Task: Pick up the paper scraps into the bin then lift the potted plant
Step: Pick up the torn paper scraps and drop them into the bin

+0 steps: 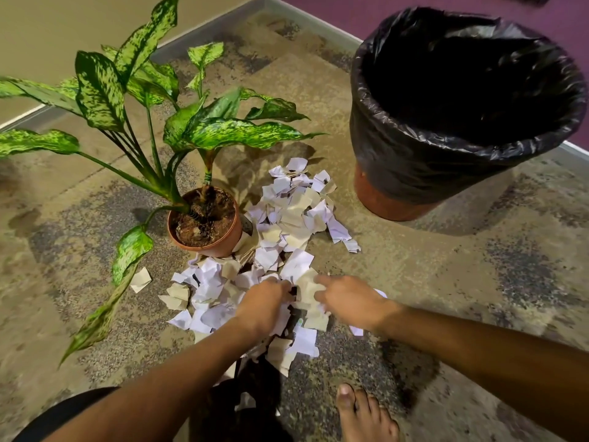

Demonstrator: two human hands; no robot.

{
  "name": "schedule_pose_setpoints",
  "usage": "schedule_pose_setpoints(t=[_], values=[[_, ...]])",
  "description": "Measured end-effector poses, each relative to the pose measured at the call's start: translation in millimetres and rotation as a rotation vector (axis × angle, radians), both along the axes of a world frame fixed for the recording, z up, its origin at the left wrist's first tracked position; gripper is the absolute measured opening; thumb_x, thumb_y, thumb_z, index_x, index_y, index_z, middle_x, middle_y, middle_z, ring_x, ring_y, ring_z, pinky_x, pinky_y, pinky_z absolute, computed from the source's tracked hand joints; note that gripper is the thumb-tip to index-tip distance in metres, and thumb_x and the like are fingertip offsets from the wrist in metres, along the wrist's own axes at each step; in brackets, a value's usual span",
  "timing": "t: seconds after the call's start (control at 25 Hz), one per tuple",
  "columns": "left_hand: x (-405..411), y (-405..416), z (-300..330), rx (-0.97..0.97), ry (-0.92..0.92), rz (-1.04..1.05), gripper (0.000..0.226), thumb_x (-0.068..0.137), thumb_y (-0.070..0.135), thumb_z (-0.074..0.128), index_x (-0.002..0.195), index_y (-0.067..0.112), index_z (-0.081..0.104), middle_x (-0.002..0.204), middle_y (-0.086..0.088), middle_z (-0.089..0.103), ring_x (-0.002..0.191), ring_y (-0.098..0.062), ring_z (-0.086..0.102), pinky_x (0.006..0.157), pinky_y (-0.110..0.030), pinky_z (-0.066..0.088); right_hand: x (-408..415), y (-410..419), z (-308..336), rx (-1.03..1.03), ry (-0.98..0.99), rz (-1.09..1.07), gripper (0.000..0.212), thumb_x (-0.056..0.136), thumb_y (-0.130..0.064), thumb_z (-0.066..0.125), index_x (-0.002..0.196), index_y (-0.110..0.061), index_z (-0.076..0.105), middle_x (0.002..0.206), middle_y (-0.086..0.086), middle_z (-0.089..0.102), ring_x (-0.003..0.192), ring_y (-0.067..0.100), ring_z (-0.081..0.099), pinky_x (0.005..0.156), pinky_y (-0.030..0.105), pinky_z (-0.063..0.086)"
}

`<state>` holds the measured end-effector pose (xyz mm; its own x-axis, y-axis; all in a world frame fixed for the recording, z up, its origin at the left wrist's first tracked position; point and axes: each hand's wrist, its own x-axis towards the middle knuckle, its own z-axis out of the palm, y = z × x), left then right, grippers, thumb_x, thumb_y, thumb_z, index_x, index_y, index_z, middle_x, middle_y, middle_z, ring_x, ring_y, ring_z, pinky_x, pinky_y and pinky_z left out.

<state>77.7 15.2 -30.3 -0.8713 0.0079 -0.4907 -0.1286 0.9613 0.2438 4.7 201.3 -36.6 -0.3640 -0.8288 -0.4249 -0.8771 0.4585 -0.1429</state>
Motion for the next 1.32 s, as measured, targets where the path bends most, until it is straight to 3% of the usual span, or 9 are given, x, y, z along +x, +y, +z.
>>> schedule_pose_setpoints(t=[0.16,0.32,0.48,0.6,0.68,0.84,1.0,1.16,1.32], values=[[-19.0,-0.9,7.2,0.054,0.095,0.069,0.036,0.083,-0.004,0.053,0.113,0.013,0.062,0.111,-0.009,0.064,0.099,-0.028,0.063,0.08,-0.031,0.051,-20.1,7.2,7.4,-0.078,0.042,-0.122,0.031,0.082,0.0,0.055,0.109,-0.011,0.067,0.147,0.008,0.039,0.101,0.031,0.063,0.078,0.038,0.055],[-30.0,6.9,18.9,0.107,0.151,0.071,0.019,0.083,0.0,0.053,0.093,0.007,0.067,0.099,-0.011,0.061,0.09,-0.03,0.061,0.069,-0.029,0.045,-19.5,16.1,9.3,-0.068,0.032,-0.128,0.033,0.077,0.002,0.054,0.104,-0.009,0.07,0.155,0.004,0.029,0.109,0.031,0.061,0.083,0.04,0.055],[-34.6,19.7,25.8,0.104,0.162,0.083,0.017,0.085,0.002,0.049,0.09,0.004,0.066,0.096,-0.016,0.065,0.092,-0.033,0.061,0.068,-0.029,0.041,-30.0,17.3,34.3,-0.245,0.067,-0.228,0.025,0.084,-0.006,0.058,0.102,-0.014,0.072,0.151,-0.004,0.039,0.103,0.025,0.065,0.086,0.038,0.054],[-42.9,26.4,29.8,0.157,0.223,0.116,0.012,0.084,0.002,0.053,0.085,0.004,0.065,0.09,-0.015,0.066,0.087,-0.032,0.061,0.067,-0.03,0.043,-39.4,14.5,67.6,-0.435,0.102,-0.338,0.022,0.085,-0.005,0.06,0.1,-0.011,0.074,0.146,0.0,0.048,0.104,0.029,0.066,0.092,0.038,0.054],[-47.1,31.4,32.8,0.177,0.25,0.133,0.012,0.082,0.001,0.055,0.086,0.004,0.067,0.089,-0.016,0.068,0.087,-0.032,0.062,0.069,-0.032,0.047,-45.5,14.2,97.0,-0.535,0.147,-0.378,0.02,0.082,-0.004,0.062,0.097,-0.009,0.074,0.142,0.002,0.052,0.104,0.028,0.067,0.088,0.041,0.055],[-49.1,41.1,36.3,0.232,0.303,0.144,0.017,0.08,-0.002,0.059,0.089,0.007,0.07,0.096,-0.011,0.071,0.092,-0.027,0.064,0.074,-0.023,0.045,-57.6,19.8,163.1,-0.751,0.332,-0.401,0.017,0.077,0.0,0.068,0.091,-0.006,0.075,0.133,0.006,0.06,0.097,0.023,0.069,0.084,0.033,0.053],[-51.0,49.2,35.1,0.229,0.31,0.082,0.017,0.082,0.002,0.061,0.093,0.011,0.071,0.099,-0.008,0.069,0.092,-0.024,0.064,0.074,-0.023,0.043,-87.2,36.1,224.0,-0.943,0.555,-0.546,0.02,0.083,-0.005,0.06,0.096,-0.006,0.074,0.134,0.004,0.058,0.112,0.02,0.062,0.094,0.033,0.052],[-50.8,55.2,39.3,0.203,0.323,-0.02,0.017,0.084,0.003,0.06,0.097,0.01,0.07,0.105,-0.007,0.066,0.095,-0.026,0.063,0.079,-0.03,0.05,-121.3,57.6,246.4,-0.848,0.653,-0.748,0.024,0.091,-0.018,0.054,0.103,-0.01,0.074,0.137,-0.003,0.055,0.12,0.015,0.055,0.102,0.027,0.041],[-53.9,66.3,60.6,0.253,0.475,-0.134,0.023,0.08,-0.005,0.063,0.1,0.005,0.07,0.108,-0.007,0.064,0.096,-0.029,0.064,0.078,-0.03,0.047,-137.2,69.5,235.8,-0.662,0.575,-0.822,0.027,0.089,-0.012,0.052,0.107,-0.011,0.072,0.14,0.002,0.053,0.126,0.025,0.049,0.104,0.042,0.042]])
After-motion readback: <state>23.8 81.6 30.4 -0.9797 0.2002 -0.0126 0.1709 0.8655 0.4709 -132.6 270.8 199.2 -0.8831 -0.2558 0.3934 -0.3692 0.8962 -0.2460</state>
